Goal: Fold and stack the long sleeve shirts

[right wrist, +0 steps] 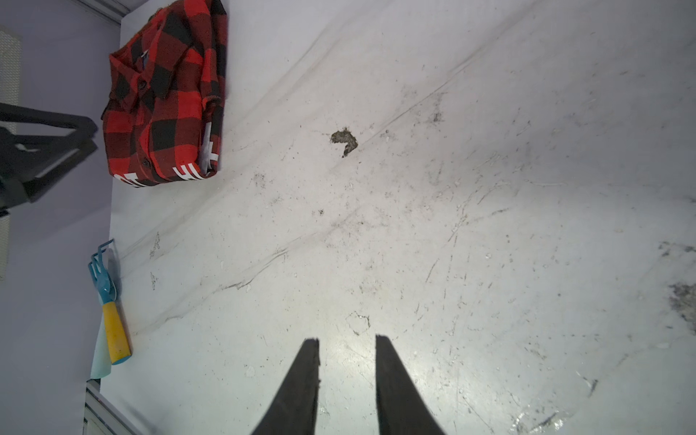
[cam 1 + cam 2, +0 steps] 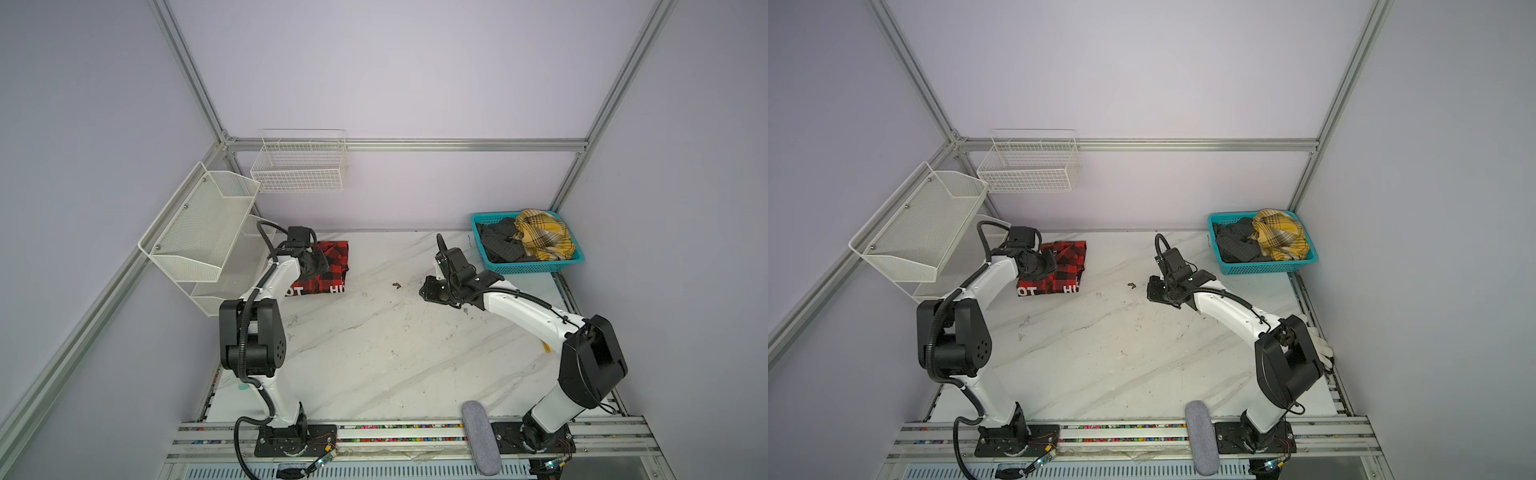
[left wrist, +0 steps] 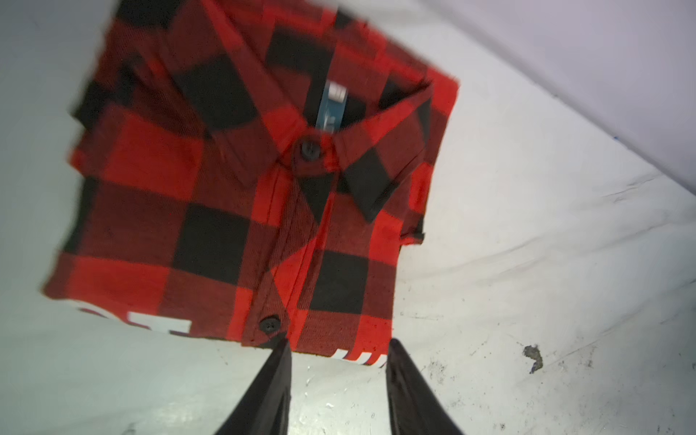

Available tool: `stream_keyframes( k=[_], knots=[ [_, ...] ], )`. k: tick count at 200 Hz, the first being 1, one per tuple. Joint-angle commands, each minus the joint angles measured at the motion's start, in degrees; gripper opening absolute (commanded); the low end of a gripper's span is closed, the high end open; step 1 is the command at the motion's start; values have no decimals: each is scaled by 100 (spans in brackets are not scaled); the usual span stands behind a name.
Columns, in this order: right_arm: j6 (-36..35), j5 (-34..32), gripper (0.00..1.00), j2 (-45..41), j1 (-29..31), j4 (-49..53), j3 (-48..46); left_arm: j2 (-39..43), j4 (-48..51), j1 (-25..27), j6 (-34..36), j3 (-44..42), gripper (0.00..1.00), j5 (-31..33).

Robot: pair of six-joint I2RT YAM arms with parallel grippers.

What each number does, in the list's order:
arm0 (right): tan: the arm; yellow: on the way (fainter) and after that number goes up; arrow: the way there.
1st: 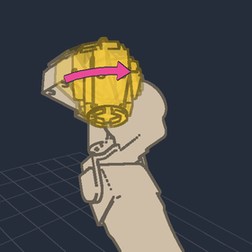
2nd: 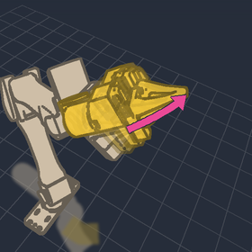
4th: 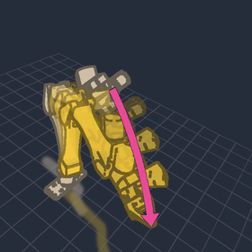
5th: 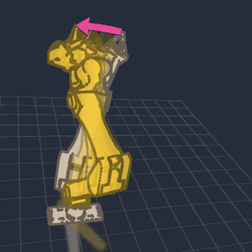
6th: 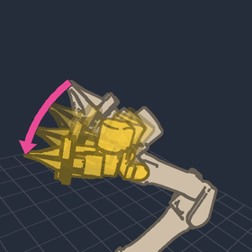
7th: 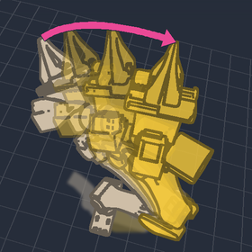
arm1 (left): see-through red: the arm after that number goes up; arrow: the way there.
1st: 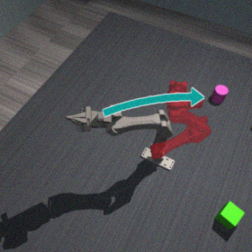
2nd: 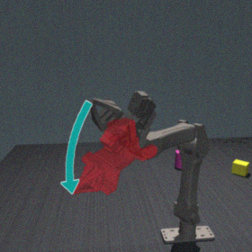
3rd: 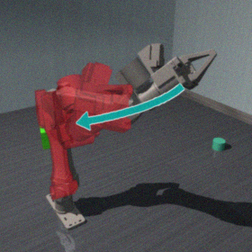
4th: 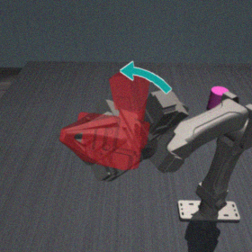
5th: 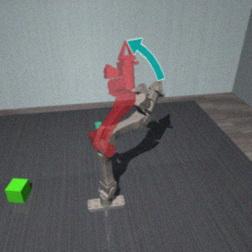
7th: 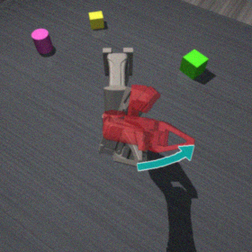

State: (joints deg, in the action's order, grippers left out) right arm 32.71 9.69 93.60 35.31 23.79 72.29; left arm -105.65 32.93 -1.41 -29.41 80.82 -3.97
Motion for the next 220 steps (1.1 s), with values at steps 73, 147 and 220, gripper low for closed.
stream_keyframes(
  k=[73,147,220],
  knots=[
    [-12,-173,29,-185,20,-33,-242,-831,-115,-44,-329,270,30,441],
    [-74,-646,28,-388,8,345,216,117,-359,230,-245,-58,55,-160],
    [-108,-2276,46,-1732,-199,448,278,2634,-486,755,-33,-751,71,-941]
  ],
)
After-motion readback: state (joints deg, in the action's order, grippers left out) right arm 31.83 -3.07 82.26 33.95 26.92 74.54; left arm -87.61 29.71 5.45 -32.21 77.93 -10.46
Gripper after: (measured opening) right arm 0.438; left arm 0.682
